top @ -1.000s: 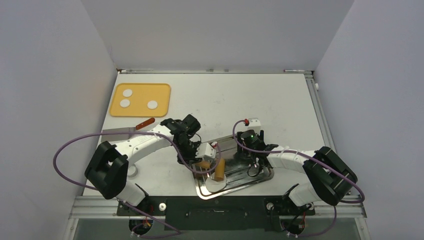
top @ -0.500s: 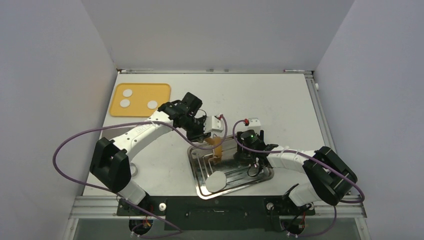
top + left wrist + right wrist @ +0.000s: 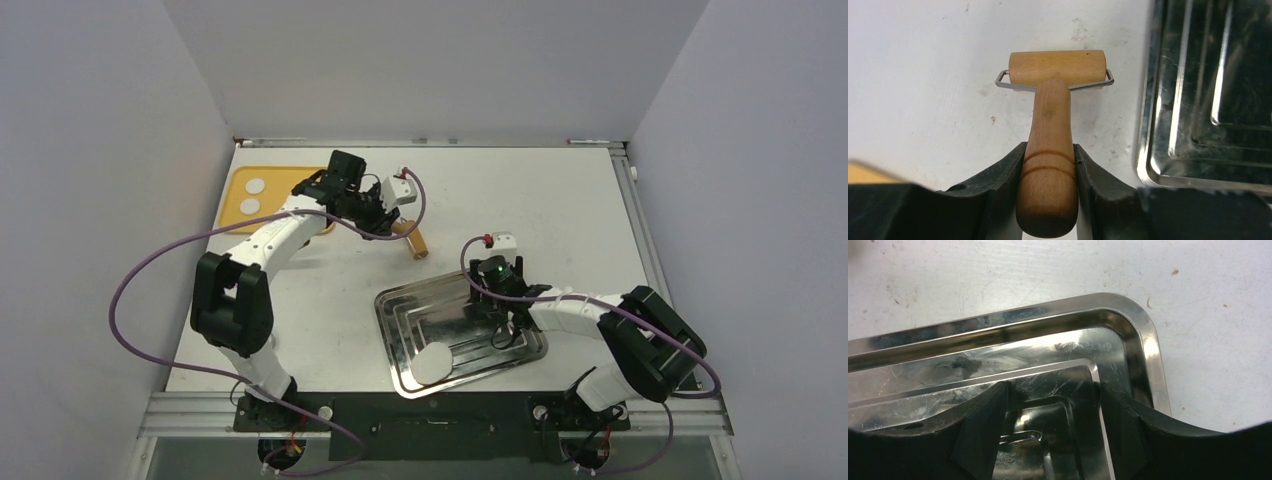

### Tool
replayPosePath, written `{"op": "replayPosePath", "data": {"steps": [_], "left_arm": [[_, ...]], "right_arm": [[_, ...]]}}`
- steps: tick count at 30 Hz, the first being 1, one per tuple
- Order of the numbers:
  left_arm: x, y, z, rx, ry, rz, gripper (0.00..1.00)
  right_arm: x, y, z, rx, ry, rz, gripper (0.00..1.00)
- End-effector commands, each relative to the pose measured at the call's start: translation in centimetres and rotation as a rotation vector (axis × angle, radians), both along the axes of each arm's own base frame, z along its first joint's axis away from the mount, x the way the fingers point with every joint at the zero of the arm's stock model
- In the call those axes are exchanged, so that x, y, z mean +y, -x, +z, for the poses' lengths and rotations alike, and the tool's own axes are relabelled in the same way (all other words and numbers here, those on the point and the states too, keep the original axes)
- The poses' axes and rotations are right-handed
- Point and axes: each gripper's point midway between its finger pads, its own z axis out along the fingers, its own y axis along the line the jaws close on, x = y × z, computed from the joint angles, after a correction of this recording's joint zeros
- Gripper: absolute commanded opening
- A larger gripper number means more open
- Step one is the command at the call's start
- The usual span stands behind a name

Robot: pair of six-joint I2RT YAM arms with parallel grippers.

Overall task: Roll out the dumpling wrappers from the dough
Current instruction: Place the rolling pin at the center of the board.

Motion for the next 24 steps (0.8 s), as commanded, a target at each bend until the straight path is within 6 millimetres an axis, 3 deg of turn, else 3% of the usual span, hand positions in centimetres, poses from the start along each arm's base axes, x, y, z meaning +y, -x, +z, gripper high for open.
{"op": "replayPosePath", "data": {"steps": [1, 8, 13, 16, 20, 24], "left_arm": [[-0.3, -4.1, -0.4, -0.054, 0.083, 0.081, 0.0], [2.4, -4.7, -7.1, 0.054, -0.046, 0.159, 0.02], [4.5, -4.4, -10.0, 0.12, -0.137, 0.188, 0.28], [4.8, -4.2, -9.7, 0.094, -0.141, 0.177, 0.42], [4.5, -3.3, -8.6, 0.1, -0.128, 0.142, 0.57], [3.7, -1.9, -7.0, 0.112, -0.102, 0.094, 0.6]], "right_arm": [[1.0, -1.2, 0.7, -0.022, -0.03, 0.004, 0.63], [0.7, -1.6, 2.8, -0.038, -0.012, -0.005, 0.63], [-0.7, -1.8, 4.9, -0.029, 0.033, -0.038, 0.66], [-2.6, -2.0, 5.8, -0.019, 0.009, -0.114, 0.71], [-5.3, -2.0, 4.6, 0.06, -0.041, -0.194, 0.76], [-6.2, -1.9, 3.5, 0.119, -0.041, -0.212, 0.82]]}}
